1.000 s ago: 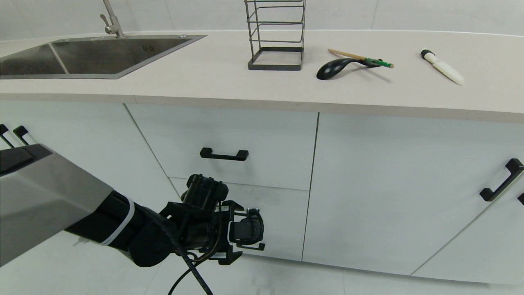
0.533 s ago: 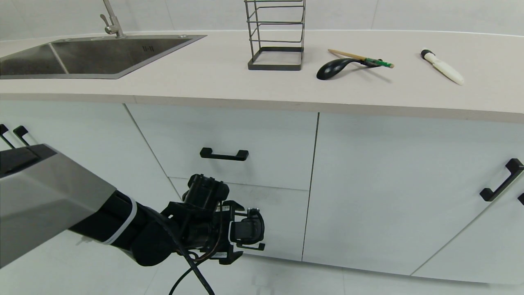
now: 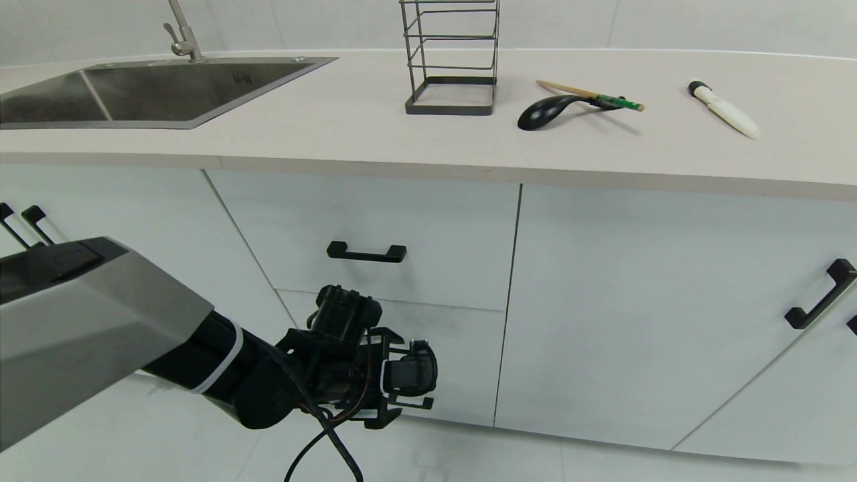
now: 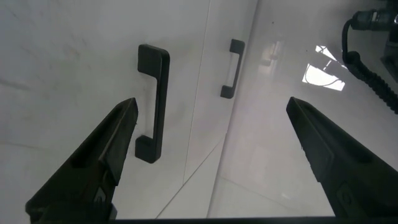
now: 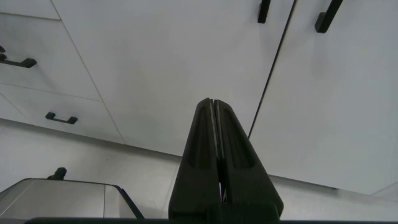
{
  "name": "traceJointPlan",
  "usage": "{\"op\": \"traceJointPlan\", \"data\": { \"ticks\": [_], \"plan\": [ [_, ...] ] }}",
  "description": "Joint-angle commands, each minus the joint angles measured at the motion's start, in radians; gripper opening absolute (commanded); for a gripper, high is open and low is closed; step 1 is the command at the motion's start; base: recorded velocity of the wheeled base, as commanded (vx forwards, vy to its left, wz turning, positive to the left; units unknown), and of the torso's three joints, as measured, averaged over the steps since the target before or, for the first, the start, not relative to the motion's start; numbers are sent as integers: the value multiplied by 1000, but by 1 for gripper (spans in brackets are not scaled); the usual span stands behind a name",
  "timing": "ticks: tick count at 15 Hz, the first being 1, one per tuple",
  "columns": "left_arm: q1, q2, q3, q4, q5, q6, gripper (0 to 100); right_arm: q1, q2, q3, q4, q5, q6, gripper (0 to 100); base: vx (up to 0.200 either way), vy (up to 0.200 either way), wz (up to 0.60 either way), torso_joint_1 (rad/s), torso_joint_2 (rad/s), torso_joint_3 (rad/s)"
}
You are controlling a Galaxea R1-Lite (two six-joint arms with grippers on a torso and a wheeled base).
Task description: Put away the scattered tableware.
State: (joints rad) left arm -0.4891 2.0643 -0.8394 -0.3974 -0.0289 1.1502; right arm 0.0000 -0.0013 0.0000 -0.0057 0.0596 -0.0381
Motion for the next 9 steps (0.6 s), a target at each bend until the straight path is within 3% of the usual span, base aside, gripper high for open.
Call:
{"op": "traceJointPlan", "data": {
  "ticks": [1, 9],
  "plan": [
    [0, 17, -6, -1, 1, -1, 100, 0, 1, 0, 0, 0, 0, 0, 0, 0, 0, 0, 0, 0],
    [3, 47, 0, -67, 49, -7, 100, 0, 1, 0, 0, 0, 0, 0, 0, 0, 0, 0, 0, 0]
  ]
}}
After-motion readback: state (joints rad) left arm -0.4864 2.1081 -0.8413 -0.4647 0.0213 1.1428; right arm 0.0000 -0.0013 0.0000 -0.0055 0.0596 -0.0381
